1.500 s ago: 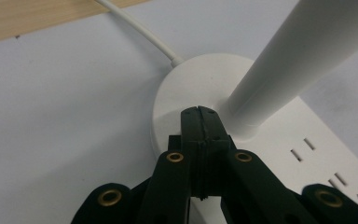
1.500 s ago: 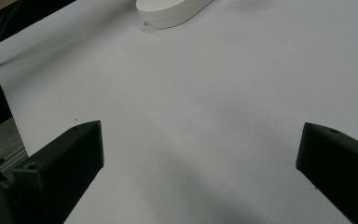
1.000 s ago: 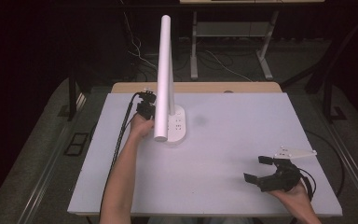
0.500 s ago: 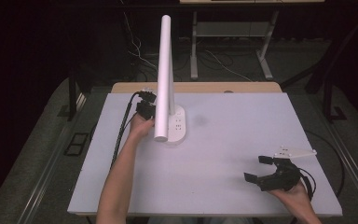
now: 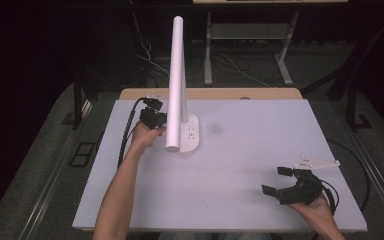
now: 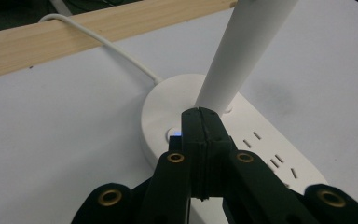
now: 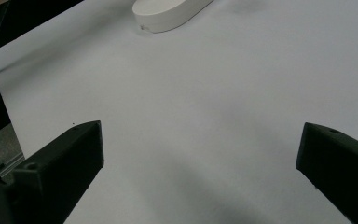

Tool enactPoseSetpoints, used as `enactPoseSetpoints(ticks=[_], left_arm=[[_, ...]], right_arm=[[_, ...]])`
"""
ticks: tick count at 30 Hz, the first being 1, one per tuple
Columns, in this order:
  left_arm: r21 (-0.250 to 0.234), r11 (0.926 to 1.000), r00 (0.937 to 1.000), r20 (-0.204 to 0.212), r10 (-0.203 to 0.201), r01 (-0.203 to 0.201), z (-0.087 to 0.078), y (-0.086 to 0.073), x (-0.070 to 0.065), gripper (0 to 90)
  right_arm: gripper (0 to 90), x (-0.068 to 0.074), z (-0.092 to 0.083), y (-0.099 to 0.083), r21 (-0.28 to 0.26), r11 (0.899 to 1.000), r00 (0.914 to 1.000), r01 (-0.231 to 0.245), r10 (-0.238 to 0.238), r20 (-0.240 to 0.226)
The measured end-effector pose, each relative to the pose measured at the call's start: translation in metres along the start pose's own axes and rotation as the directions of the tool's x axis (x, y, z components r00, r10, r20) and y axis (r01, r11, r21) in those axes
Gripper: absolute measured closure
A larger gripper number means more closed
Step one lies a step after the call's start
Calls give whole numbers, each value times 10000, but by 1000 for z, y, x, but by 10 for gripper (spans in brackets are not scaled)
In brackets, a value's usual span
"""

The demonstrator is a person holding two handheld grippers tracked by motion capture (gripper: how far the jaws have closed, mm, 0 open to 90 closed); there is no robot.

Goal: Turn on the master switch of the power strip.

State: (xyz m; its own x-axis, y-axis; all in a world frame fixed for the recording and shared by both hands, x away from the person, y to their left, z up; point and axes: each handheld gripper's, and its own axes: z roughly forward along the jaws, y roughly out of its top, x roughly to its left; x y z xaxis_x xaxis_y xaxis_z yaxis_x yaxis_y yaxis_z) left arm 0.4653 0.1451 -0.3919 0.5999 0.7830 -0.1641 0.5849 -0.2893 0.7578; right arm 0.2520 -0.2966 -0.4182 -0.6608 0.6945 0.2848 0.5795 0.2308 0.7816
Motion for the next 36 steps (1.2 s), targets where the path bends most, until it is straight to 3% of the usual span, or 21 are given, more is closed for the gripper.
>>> enactPoseSetpoints(ticks=[6,12,16,27,36], left_arm=[[-249,9997,9998,207,-81,86,-16,-5,2,881],[-584,9976,9975,631,-330,367,-34,-14,2,619],[-743,9954,9928,1076,-531,613,-46,-21,3,394],[-1154,9910,9871,1520,-500,680,-74,-44,-9,9],[-1204,9917,9888,1470,-278,458,-95,-65,-26,0]], right_arm=[[2,0,0,0,-7,10000,10000,14,-14,-10],[2,0,0,0,-22,10000,10000,17,-17,-15],[2,0,0,0,-43,10000,10000,14,-14,-22],[2,1,-2,0,-118,9999,10000,-29,28,-61],[2,3,-2,1,-199,9998,10000,71,-72,-59]])
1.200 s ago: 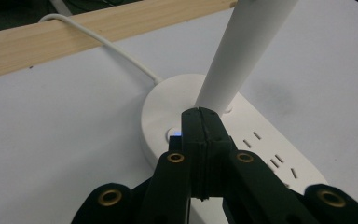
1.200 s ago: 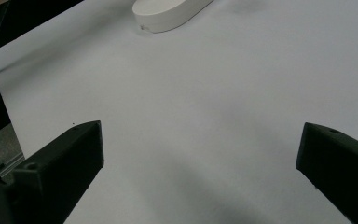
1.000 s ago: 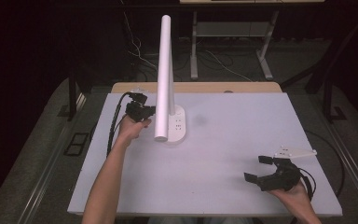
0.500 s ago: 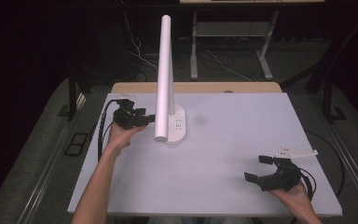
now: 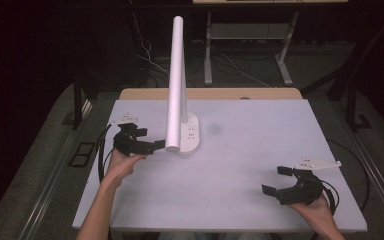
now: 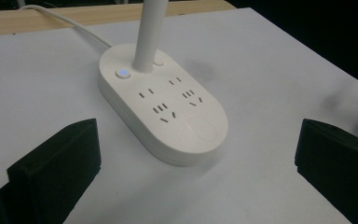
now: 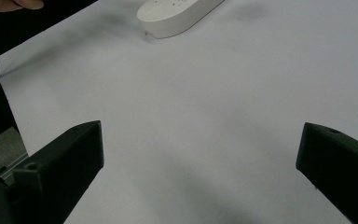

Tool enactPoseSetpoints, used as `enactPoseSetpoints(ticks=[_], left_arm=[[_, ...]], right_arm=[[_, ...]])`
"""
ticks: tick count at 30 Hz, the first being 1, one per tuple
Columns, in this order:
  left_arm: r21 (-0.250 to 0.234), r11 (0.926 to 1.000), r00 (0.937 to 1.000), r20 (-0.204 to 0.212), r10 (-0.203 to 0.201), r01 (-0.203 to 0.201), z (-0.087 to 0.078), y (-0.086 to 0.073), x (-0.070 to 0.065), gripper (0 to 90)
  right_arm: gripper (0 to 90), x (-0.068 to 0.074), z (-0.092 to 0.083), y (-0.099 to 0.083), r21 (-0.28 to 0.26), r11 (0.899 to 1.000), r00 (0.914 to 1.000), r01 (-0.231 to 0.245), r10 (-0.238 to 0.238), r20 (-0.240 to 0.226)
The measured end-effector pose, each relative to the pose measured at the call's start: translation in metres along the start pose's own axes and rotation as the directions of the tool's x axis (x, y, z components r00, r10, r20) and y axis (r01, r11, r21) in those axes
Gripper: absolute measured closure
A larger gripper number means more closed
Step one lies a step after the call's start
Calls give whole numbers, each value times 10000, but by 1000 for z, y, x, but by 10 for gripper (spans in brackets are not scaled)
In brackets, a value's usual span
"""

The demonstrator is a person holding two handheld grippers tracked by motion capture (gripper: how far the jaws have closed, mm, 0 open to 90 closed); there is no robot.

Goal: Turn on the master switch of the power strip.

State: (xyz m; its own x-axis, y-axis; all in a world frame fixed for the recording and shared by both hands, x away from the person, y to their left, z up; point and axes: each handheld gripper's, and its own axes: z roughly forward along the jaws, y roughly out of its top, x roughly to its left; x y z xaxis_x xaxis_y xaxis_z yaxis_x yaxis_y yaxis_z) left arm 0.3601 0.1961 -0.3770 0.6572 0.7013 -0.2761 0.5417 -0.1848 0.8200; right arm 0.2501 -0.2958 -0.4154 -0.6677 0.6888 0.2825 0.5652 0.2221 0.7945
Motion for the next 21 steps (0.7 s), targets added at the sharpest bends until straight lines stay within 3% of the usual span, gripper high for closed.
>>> enactPoseSetpoints(ticks=[6,16,21], left_arm=[[-157,9998,9998,168,115,-112,-7,-12,-11,0],[-246,9983,9976,451,532,-521,-11,-34,-41,0],[-213,9986,9973,543,500,-489,-14,-49,-49,0]], right_arm=[[2,0,1,0,24,10000,10000,-23,23,-5],[2,0,-1,-1,16,9999,9999,-130,130,-34],[2,1,-1,-1,14,9999,9999,-133,133,-46]])
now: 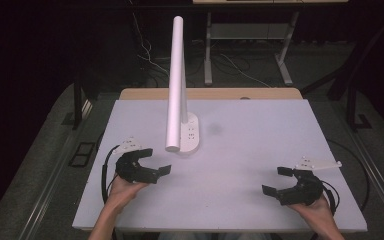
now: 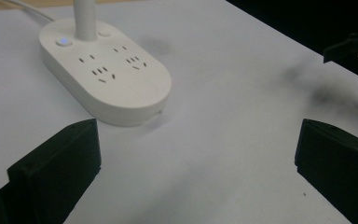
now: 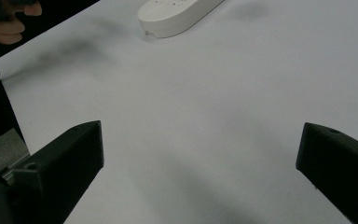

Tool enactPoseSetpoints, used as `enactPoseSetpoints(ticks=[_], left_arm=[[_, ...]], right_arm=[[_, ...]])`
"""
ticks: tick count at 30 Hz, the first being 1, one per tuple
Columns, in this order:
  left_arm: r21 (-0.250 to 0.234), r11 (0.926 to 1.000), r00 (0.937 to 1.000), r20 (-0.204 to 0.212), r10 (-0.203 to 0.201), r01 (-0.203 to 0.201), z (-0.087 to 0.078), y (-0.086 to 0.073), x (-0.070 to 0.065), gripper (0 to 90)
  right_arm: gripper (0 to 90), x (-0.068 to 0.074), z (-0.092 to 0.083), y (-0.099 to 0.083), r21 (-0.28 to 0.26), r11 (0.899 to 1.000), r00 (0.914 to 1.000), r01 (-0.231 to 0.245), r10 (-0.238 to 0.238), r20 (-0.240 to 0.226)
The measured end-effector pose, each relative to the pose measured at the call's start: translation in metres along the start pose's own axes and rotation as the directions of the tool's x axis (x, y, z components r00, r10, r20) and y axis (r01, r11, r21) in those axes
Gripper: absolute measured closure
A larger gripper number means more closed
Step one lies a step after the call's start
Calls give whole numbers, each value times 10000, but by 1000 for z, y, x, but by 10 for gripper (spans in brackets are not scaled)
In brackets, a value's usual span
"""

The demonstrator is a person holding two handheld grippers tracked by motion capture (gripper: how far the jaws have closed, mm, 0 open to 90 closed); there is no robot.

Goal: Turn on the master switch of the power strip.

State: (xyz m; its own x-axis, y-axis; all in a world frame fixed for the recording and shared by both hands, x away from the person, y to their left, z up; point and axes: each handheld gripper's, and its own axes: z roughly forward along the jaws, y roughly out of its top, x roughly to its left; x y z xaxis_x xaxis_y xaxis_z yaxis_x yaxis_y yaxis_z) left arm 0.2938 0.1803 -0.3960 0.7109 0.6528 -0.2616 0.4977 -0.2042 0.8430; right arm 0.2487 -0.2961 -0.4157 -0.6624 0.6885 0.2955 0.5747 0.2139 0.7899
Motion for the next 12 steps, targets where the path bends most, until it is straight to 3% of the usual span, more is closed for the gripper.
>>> enactPoseSetpoints(ticks=[6,12], left_arm=[[-88,9997,9993,303,-208,211,-4,-18,-7,0],[39,9999,9996,240,-146,145,-8,-27,-13,0]], right_arm=[[2,0,0,0,9,10000,10000,-71,71,-7],[2,1,1,0,37,10000,10000,-51,51,-55]])
